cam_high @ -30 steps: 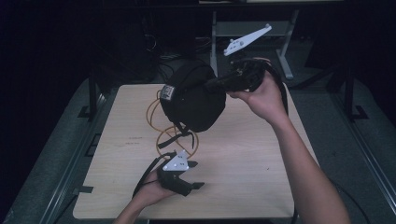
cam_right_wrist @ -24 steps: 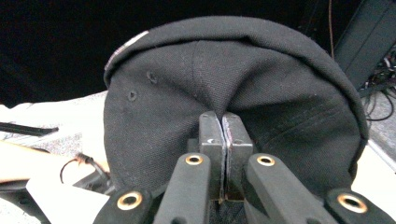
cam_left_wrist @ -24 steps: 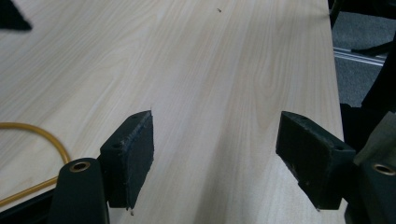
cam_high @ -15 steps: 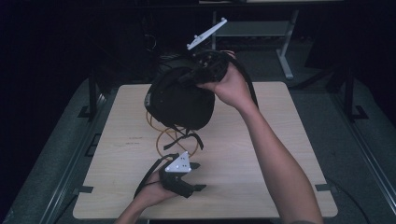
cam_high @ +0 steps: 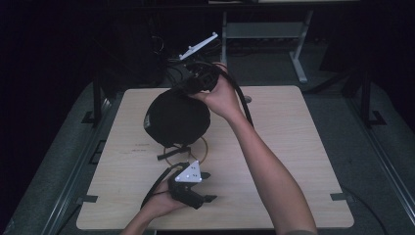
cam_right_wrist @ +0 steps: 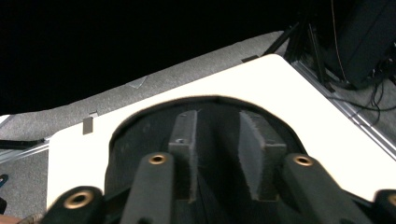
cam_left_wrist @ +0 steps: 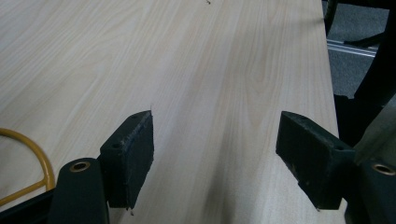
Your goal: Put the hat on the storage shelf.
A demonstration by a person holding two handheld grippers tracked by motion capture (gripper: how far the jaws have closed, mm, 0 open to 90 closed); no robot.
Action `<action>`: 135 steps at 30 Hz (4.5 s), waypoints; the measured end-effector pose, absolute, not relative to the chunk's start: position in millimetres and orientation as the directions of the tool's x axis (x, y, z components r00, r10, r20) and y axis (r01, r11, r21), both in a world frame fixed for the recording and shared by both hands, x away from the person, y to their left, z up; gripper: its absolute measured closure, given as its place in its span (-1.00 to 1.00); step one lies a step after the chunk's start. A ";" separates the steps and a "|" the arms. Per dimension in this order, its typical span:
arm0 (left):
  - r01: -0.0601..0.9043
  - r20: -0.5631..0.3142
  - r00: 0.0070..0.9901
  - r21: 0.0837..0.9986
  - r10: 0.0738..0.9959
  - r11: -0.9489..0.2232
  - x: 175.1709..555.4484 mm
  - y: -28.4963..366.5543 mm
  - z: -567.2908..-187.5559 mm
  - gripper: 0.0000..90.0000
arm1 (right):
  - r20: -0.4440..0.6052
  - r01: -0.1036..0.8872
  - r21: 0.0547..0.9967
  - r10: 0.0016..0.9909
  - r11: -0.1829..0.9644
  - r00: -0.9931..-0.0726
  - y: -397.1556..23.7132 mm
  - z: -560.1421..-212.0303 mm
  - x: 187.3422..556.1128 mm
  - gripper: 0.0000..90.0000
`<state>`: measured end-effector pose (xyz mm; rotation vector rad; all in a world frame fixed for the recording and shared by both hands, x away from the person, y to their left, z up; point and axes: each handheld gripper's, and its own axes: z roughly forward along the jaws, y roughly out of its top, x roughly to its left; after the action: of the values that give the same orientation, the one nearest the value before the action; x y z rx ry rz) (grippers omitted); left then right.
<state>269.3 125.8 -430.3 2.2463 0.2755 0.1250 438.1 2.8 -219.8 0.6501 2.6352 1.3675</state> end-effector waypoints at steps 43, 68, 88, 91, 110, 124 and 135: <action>0.184 0.001 0.954 0.787 0.300 -0.589 270.0 133.4 -433.9 -0.45 | 0.232 0.447 0.804 0.486 0.393 -0.843 -111.8 -249.7 425.5 0.01; 0.187 0.003 0.952 0.786 0.307 -0.589 270.0 134.5 -435.1 -0.46 | 0.257 0.482 0.791 0.511 0.377 -0.820 -146.7 -263.7 413.4 -0.09; 0.177 0.011 0.955 0.782 0.298 -0.597 268.2 134.4 -433.9 -0.48 | 0.287 0.520 0.782 0.541 0.344 -0.790 -183.5 -298.3 396.3 -0.14; 0.182 0.007 0.954 0.782 0.300 -0.596 268.2 134.1 -434.3 -0.48 | 0.298 0.528 0.781 0.544 0.334 -0.784 -191.3 -306.0 391.8 -0.15; 0.207 -0.017 0.949 0.786 0.314 -0.582 268.0 133.4 -436.8 -0.50 | 0.340 0.579 0.752 0.569 0.314 -0.749 -220.6 -346.0 372.9 -0.17; 0.222 -0.025 0.944 0.788 0.330 -0.575 270.0 135.5 -437.3 -0.52 | 0.365 0.605 0.736 0.576 0.303 -0.732 -241.8 -376.2 351.6 -0.19; 0.227 -0.029 0.943 0.783 0.331 -0.578 270.1 134.8 -437.9 -0.53 | 0.386 0.631 0.722 0.591 0.284 -0.708 -258.7 -395.3 336.6 -0.20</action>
<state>270.1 134.8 -437.9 2.2102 0.3925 0.1504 336.6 -258.7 -395.3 1.2143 2.5514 1.4696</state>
